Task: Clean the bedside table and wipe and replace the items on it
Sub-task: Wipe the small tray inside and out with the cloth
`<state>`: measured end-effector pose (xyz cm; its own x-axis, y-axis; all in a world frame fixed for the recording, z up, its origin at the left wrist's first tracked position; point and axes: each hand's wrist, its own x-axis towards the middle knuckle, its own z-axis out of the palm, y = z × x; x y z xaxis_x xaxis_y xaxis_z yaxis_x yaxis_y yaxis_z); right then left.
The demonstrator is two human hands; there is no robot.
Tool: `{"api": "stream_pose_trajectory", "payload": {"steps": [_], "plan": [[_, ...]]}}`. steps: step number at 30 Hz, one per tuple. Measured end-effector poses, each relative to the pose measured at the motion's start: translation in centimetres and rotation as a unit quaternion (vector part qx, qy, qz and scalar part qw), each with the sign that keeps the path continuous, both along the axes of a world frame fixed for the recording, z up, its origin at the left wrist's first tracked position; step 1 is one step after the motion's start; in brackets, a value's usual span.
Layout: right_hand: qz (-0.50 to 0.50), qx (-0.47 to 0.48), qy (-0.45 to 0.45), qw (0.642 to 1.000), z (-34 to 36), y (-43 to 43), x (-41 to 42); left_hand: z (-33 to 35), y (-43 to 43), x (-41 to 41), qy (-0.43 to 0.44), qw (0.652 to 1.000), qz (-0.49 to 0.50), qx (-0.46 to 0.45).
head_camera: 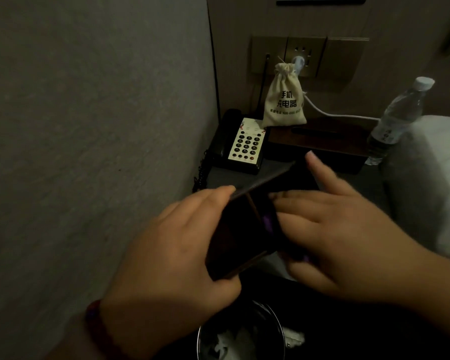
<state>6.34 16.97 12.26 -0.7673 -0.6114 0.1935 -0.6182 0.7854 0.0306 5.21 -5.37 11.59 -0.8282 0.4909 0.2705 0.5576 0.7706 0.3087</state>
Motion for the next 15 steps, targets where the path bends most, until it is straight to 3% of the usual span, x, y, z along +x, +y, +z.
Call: {"api": "stream_pose_trajectory", "payload": {"steps": [5, 10, 12, 14, 15], "plan": [[0.006, -0.013, -0.064, 0.998, -0.4, -0.1, 0.2, -0.5, -1.2, -0.3, -0.022, 1.0, -0.005, -0.008], [-0.008, -0.176, 0.011, 0.984, -1.1, 1.7, 1.4, -1.3, -1.6, -0.5, 0.002, 1.0, 0.002, -0.012], [-0.107, -0.324, 0.04, 0.939, -1.2, 1.8, 2.1, -1.3, -2.0, -1.1, 0.03, 0.999, 0.012, -0.021], [-0.213, -0.497, 0.043, 0.84, -0.7, 1.6, 2.2, -1.4, -2.0, -1.5, 0.051, 0.997, -0.011, -0.051], [-0.242, -0.527, 0.049, 0.813, -0.4, 1.4, 1.9, -1.7, -1.8, -1.5, 0.062, 0.995, -0.037, -0.071]]}}
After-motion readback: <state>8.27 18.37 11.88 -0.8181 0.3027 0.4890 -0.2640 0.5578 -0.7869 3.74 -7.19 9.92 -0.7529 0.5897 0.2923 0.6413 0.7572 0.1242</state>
